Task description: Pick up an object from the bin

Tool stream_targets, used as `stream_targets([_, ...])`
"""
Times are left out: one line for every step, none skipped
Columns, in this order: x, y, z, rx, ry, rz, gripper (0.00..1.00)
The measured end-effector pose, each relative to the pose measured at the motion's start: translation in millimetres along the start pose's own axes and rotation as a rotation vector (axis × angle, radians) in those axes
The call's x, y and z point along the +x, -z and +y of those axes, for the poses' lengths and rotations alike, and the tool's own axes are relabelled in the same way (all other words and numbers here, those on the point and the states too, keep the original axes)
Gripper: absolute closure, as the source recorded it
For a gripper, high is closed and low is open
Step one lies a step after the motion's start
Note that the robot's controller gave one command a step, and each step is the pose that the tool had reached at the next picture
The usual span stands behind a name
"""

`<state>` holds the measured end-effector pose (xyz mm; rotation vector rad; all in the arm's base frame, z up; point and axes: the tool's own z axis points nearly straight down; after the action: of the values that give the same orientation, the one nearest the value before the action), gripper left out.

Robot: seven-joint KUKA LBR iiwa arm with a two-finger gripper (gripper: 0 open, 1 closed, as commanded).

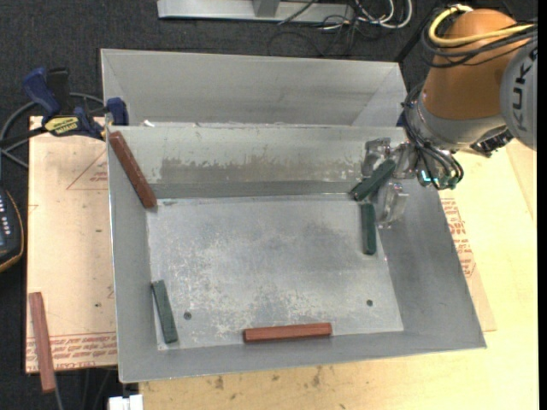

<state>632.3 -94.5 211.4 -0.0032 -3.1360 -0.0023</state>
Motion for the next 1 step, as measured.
stream_targets([-10.0,-142.3,-36.8,-0.008,0.723,-0.007,0.00])
